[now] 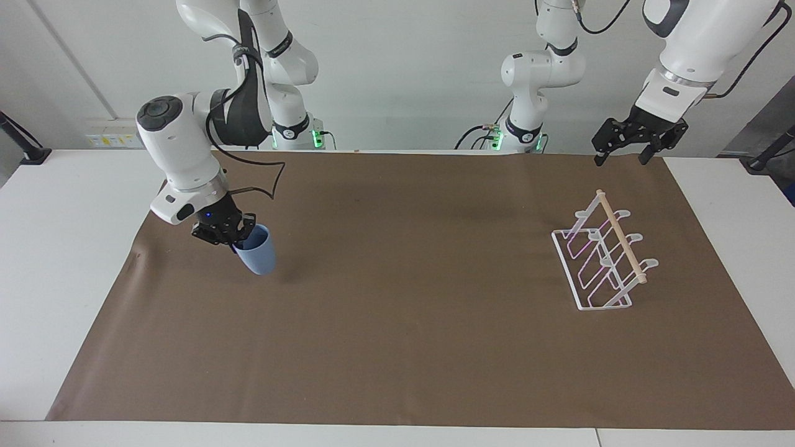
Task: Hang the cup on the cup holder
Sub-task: 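Lift the cup with the right gripper and carry it toward the left gripper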
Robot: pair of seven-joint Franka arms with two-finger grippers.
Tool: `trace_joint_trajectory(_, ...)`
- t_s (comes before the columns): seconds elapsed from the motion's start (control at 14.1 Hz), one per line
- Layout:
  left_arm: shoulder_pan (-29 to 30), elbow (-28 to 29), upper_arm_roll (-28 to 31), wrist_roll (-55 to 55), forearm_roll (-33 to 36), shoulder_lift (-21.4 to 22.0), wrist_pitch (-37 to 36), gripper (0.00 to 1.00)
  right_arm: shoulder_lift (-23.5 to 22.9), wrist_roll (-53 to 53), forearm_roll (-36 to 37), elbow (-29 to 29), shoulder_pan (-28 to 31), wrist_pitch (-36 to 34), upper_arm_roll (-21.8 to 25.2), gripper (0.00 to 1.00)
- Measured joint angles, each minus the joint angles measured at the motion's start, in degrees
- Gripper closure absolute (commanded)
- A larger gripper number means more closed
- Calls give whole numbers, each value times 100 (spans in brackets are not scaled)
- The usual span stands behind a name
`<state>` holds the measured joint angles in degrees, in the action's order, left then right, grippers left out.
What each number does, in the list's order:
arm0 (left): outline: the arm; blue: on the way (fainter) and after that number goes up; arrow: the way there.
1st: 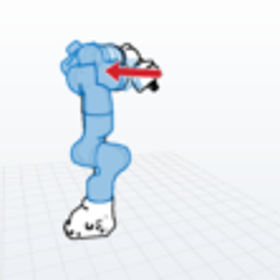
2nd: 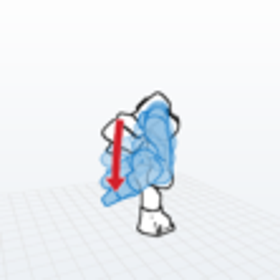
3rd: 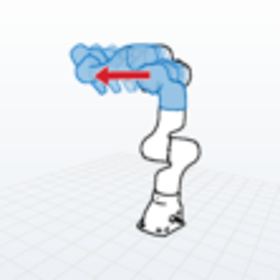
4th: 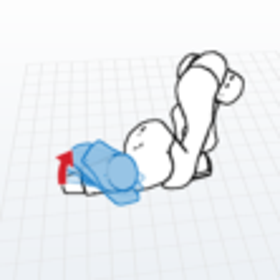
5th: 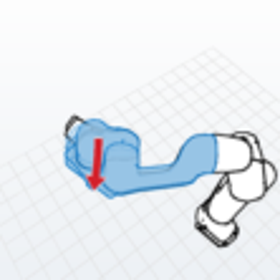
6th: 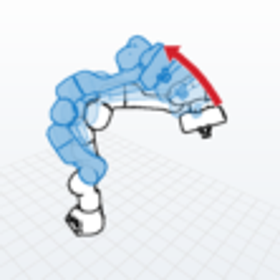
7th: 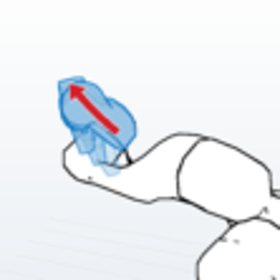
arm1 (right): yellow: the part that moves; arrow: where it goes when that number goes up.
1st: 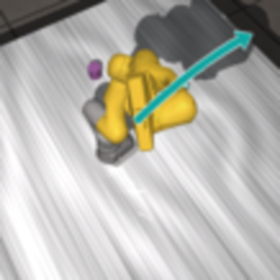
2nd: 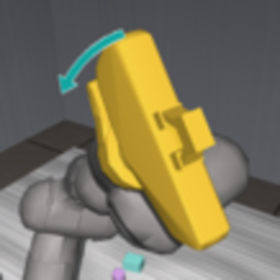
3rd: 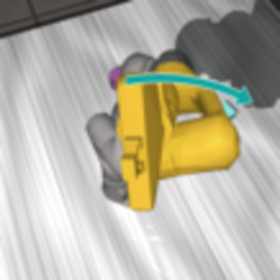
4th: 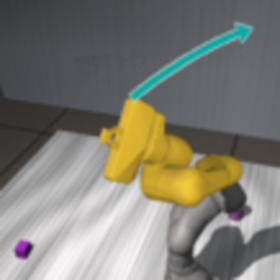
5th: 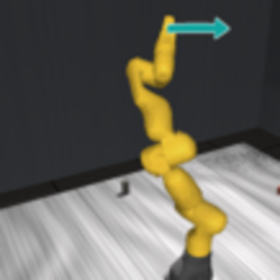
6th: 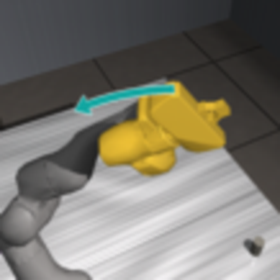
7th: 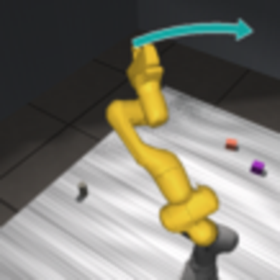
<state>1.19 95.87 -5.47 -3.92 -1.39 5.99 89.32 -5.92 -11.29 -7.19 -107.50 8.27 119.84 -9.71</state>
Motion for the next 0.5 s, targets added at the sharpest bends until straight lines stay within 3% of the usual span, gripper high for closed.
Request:
trace_joint_trajectory(0.35, 0, 97, 2, 35, -30, 14, -29, 0, 42, -33, -2093, 647, -15, -471, -234, 100)
trace_joint_trajectory(0.5, 39, 111, 33, -89, -460, 32, -71, 0, 43, -44, -2729, 762, -22, -469, -577, 100)
